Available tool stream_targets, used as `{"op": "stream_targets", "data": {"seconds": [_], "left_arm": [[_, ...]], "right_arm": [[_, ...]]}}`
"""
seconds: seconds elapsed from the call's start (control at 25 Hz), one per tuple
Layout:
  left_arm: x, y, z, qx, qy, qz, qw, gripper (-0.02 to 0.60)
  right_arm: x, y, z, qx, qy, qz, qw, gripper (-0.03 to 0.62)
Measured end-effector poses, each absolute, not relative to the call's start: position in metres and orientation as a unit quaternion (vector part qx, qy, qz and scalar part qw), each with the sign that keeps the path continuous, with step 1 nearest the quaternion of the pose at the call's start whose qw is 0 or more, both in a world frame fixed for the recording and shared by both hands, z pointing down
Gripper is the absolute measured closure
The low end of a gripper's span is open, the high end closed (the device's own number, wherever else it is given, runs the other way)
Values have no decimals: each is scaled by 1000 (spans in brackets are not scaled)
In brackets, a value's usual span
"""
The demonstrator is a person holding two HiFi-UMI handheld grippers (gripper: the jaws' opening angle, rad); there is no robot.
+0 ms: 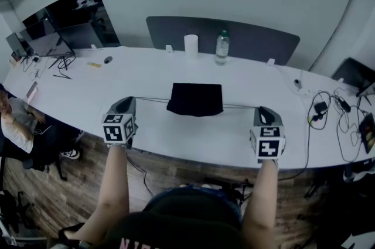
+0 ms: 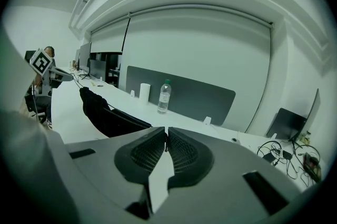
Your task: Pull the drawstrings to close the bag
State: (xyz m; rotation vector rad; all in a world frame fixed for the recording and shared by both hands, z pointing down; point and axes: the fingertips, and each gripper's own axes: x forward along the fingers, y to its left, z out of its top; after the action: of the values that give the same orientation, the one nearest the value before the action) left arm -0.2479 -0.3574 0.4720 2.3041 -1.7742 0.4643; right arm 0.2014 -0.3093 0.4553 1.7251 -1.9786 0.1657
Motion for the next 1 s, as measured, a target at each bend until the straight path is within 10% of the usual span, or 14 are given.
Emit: {"op": "stream_targets", "data": {"seconds": [1.0], "left_arm": [[-264,-370,471,752,-629,175,88,569]], "right_arm": [[224,-314,450,669,-691,52,269,585]]}}
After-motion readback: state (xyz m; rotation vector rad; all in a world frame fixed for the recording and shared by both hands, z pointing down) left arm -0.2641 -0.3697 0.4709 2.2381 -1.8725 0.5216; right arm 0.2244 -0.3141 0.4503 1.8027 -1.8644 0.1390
